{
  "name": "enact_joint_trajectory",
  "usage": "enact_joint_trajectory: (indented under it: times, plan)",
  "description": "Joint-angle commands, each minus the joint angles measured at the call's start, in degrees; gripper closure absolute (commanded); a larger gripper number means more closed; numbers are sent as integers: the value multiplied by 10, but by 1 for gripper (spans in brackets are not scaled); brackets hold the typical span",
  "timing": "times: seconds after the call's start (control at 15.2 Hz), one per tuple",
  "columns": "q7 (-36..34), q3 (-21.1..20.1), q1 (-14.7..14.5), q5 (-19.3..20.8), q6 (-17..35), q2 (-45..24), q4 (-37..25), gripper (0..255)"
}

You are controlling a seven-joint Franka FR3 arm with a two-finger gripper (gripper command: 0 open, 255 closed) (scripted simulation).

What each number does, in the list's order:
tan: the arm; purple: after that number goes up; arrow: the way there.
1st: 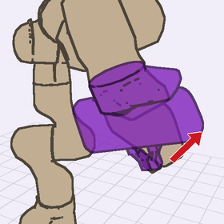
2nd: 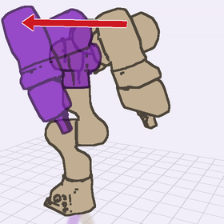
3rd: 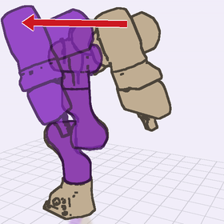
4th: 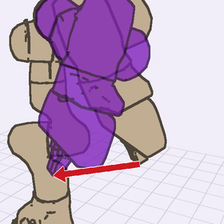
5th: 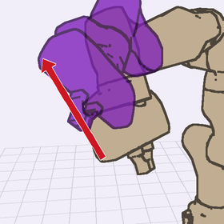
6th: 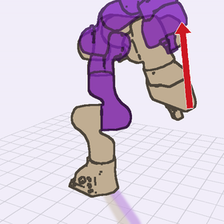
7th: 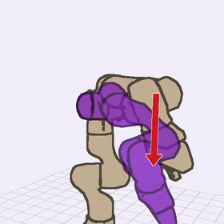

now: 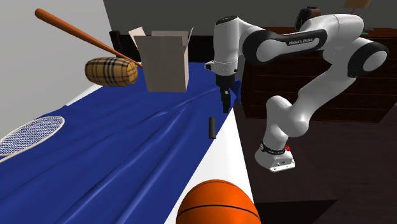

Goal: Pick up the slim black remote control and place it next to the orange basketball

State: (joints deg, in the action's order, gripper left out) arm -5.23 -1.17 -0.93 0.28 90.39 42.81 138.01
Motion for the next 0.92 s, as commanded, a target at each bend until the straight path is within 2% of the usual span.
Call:
enact_joint_trajectory:
  times: [0.0,0.46,0.86]
  plan:
    - [0,0,0,0,0,0,0,0]
    - [310,111,-59,102,119,77,157,0]
    - [581,244,-91,212,249,70,237,0]
